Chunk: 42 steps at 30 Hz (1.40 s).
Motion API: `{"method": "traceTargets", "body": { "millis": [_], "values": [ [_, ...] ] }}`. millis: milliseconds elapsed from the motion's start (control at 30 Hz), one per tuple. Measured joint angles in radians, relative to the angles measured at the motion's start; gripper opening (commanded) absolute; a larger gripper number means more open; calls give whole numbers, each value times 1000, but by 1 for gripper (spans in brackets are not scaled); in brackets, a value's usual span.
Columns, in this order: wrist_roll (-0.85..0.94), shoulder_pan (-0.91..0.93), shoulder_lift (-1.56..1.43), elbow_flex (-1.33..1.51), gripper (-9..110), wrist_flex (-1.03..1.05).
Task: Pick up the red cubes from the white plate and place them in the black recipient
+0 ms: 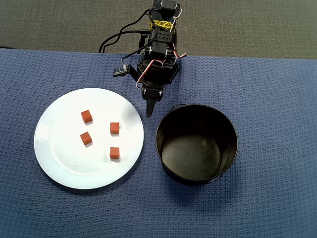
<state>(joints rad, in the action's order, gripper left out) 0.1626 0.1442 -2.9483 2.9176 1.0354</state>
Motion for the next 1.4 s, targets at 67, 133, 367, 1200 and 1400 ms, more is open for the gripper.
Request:
{"method": "traceTargets", "body": {
  "millis": [67,133,367,1200,1400],
  "values": [
    [8,3,0,-6,10,12],
    [71,23,20,-66,10,80],
    [147,26,34,-123,10,137],
    [1117,463,798,-515,21,-129],
    [1022,468,922,-555,21,-215]
  ]
}}
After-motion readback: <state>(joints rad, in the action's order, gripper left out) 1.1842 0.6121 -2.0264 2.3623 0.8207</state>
